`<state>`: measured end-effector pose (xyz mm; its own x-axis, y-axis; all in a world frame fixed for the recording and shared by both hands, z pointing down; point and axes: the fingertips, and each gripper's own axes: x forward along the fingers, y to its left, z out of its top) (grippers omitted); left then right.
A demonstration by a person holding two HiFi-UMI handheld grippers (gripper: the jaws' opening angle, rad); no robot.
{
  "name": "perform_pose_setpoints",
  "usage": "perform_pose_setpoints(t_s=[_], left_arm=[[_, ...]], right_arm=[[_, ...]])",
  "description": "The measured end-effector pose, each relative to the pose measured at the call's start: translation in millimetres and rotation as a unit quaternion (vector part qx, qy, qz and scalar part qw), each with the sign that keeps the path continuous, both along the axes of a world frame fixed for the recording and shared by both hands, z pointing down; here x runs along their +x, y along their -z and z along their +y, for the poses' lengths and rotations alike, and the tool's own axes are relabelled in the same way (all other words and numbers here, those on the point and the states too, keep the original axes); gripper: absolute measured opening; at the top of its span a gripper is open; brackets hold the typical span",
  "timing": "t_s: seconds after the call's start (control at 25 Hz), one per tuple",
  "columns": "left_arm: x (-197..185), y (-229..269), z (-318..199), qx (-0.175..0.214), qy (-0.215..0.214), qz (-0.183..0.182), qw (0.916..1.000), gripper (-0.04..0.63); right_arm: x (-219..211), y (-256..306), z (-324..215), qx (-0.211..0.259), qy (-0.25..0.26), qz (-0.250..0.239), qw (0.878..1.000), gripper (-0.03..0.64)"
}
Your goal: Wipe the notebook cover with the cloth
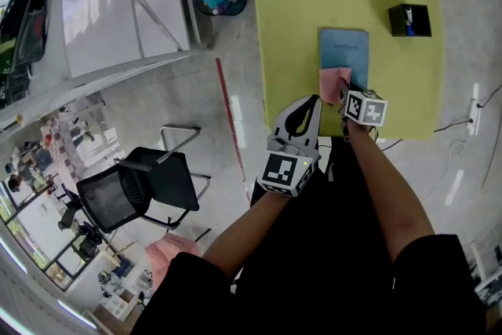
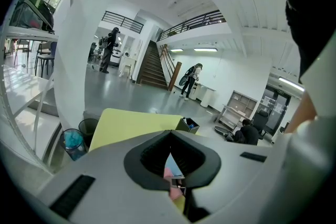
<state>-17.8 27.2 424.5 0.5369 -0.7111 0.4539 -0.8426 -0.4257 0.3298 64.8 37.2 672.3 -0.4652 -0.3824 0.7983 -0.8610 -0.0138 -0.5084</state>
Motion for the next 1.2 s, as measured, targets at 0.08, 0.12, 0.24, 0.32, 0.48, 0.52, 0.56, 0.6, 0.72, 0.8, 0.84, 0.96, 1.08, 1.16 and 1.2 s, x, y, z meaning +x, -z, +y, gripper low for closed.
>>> perform_pose_setpoints(t_s=[0.08,0.12,0.24,0.32,0.48,0.52,0.56,0.6,0.72,0.8,0.84,0.96,1.08,1.16,1.2], left_arm=[[1.9,-0.1,0.0,-0.001,-0.001,-0.001,1.0000,0.006],[3.2,-0.7,0.4,-0.002,-0.001,-0.001,1.0000,0.006],[8.7,-4.2,1.1,-0.007,0.001,-0.001,1.0000,0.006],[13.6,-4.7,0.6,-0.009,0.001,-0.001,1.0000,0.006],[20.6,-4.4,-1.0,-0.009,0.002,-0.001,1.0000,0.006],[21.9,-5.7,-1.2,-0.011,0.004,0.000,0.9999,0.006],[23.4,-7.0,-1.3,-0.014,0.006,0.002,0.9999,0.006],[25.3,-8.0,-1.1,-0.016,0.007,0.003,0.9998,0.006],[32.5,-8.4,-0.5,-0.016,0.006,0.001,0.9999,0.006],[37.5,-8.6,-1.0,-0.015,0.007,0.000,0.9999,0.006],[40.1,-8.8,-1.4,-0.016,0.007,0.000,0.9999,0.006],[48.9,-9.9,-3.2,-0.018,0.007,0.000,0.9998,0.006],[59.1,-9.5,-5.1,-0.019,0.004,0.001,0.9998,0.006],[65.5,-8.8,-6.5,-0.019,0.002,0.001,0.9998,0.006],[68.1,-8.7,-7.0,-0.019,0.001,0.000,0.9998,0.006]], right_arm=[[1.9,-0.1,0.5,-0.001,-0.001,-0.002,1.000,0.037],[2.9,0.0,0.7,-0.001,-0.001,-0.002,1.000,0.037],[4.9,-0.1,0.5,-0.002,-0.001,-0.006,1.000,0.037],[8.7,-0.5,0.8,-0.004,-0.003,-0.007,1.000,0.037],[14.9,1.8,0.2,-0.006,-0.006,-0.011,1.000,0.037],[15.5,2.5,-0.6,-0.005,-0.007,-0.012,1.000,0.037],[15.9,1.8,-0.5,-0.005,-0.008,-0.015,1.000,0.037],[16.8,0.8,0.3,-0.006,-0.008,-0.019,1.000,0.037],[24.4,0.7,2.0,-0.007,-0.009,-0.020,1.000,0.037],[30.6,0.6,2.1,-0.007,-0.007,-0.021,1.000,0.037],[33.9,0.6,2.1,-0.007,-0.005,-0.021,1.000,0.037],[40.7,2.3,1.9,-0.010,-0.002,-0.025,1.000,0.037],[44.1,3.1,1.5,-0.012,0.002,-0.031,0.999,0.037],[47.5,3.6,1.1,-0.012,0.006,-0.030,0.999,0.037],[48.9,3.5,1.1,-0.013,0.006,-0.031,0.999,0.037]])
